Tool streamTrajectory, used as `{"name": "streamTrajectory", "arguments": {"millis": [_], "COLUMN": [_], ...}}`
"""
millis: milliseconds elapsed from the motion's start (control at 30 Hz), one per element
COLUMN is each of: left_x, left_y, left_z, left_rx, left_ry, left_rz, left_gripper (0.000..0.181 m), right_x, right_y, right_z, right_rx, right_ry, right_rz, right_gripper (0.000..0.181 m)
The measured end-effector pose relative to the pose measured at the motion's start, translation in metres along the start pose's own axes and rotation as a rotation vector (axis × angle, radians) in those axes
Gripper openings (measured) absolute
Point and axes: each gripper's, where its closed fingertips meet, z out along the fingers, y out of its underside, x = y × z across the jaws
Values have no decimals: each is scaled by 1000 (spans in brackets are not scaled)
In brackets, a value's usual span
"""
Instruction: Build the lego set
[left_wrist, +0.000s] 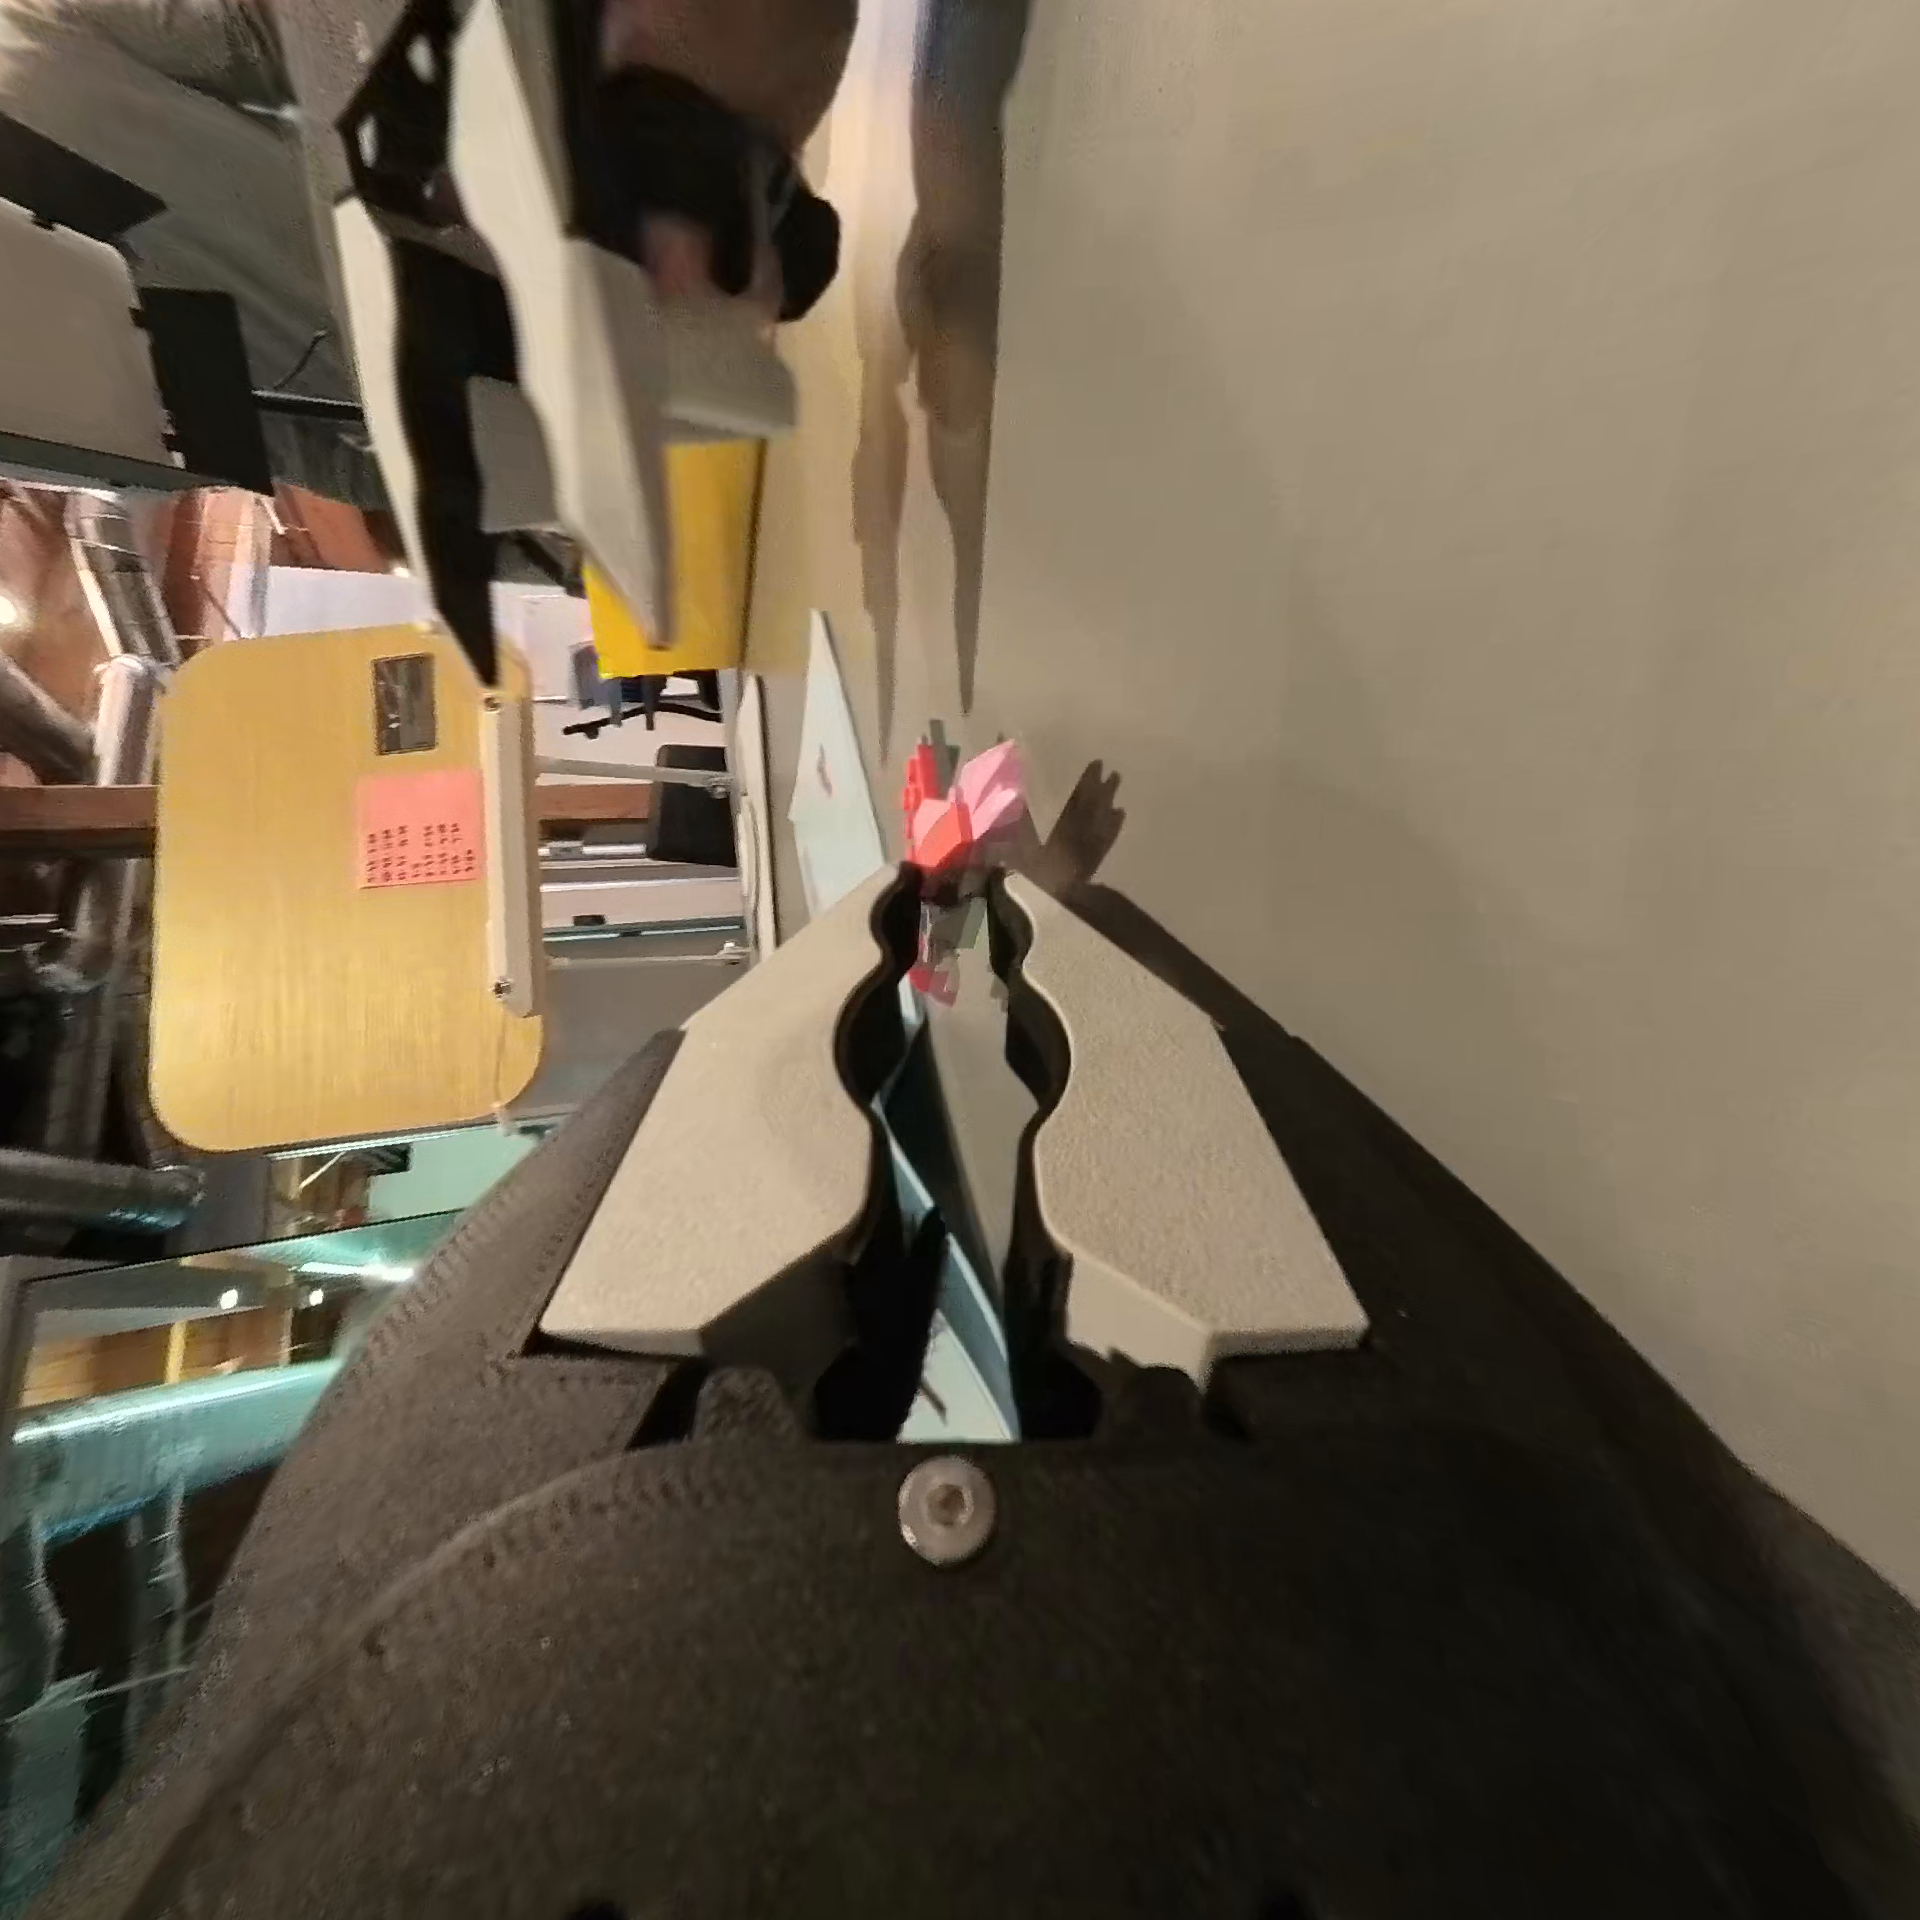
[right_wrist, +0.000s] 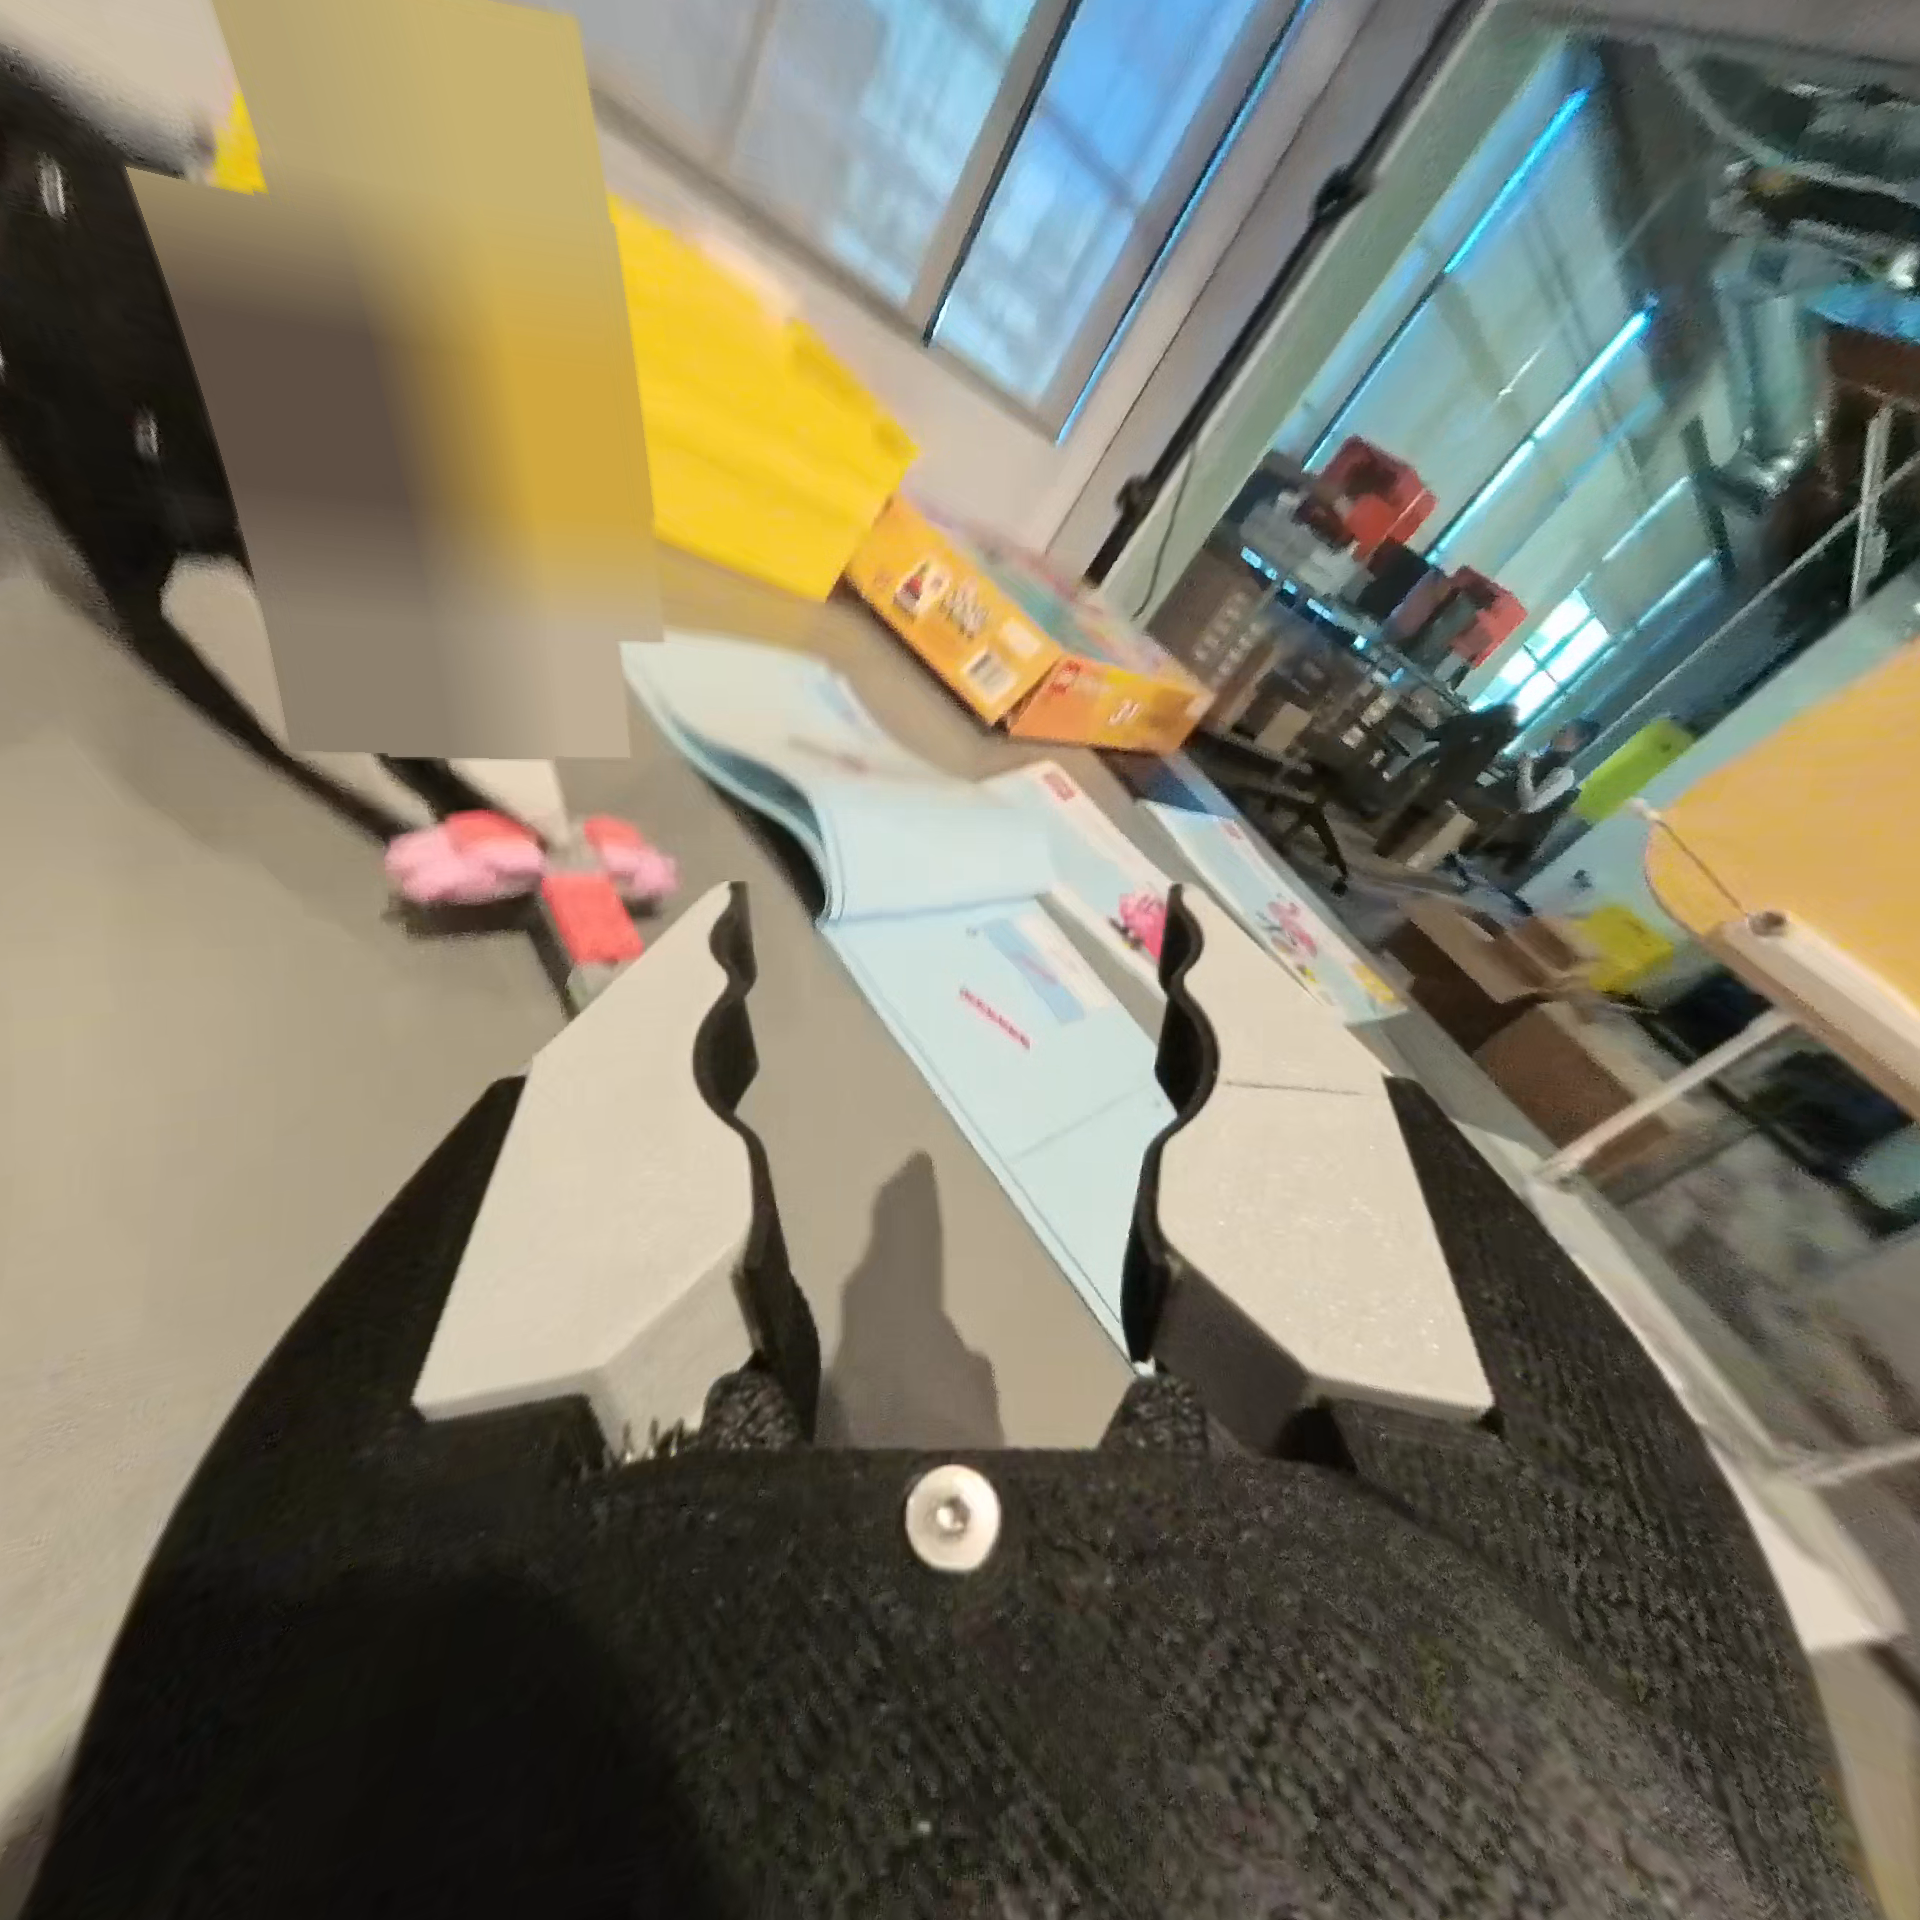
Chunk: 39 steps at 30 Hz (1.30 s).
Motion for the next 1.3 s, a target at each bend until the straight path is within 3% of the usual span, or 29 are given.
{"name": "streamTrajectory", "arguments": {"millis": [133, 267, 433, 533, 767, 900, 1067, 1300], "left_x": [9, 12, 7, 4, -8, -58, -106, -123], "left_y": [-1, -5, -11, -14, -6, 12, 78, 116], "left_z": [0, -4, -13, -21, -29, -40, -56, -73], "left_rx": [9, 39, 95, 158, 235, 351, 250, 146], "left_ry": [76, 124, 175, 235, 280, 65, -368, -598], "left_rz": [-39, -88, -231, -369, -615, -869, -1016, -1081], "left_gripper": [13, 15, 35, 57, 77, 78, 71, 68], "right_x": [16, 22, 28, 31, 44, 57, 87, 114], "right_y": [-6, -10, -12, -12, -14, -17, -2, 12], "right_z": [2, 11, 22, 22, 14, 7, 7, 26], "right_rx": [115, 155, 184, 199, 227, 239, 186, 115], "right_ry": [52, 82, 77, 73, 129, 224, 393, 560], "right_rz": [112, 97, 86, 118, 153, 128, 125, 105], "right_gripper": [71, 72, 72, 71, 69, 66, 51, 29]}}
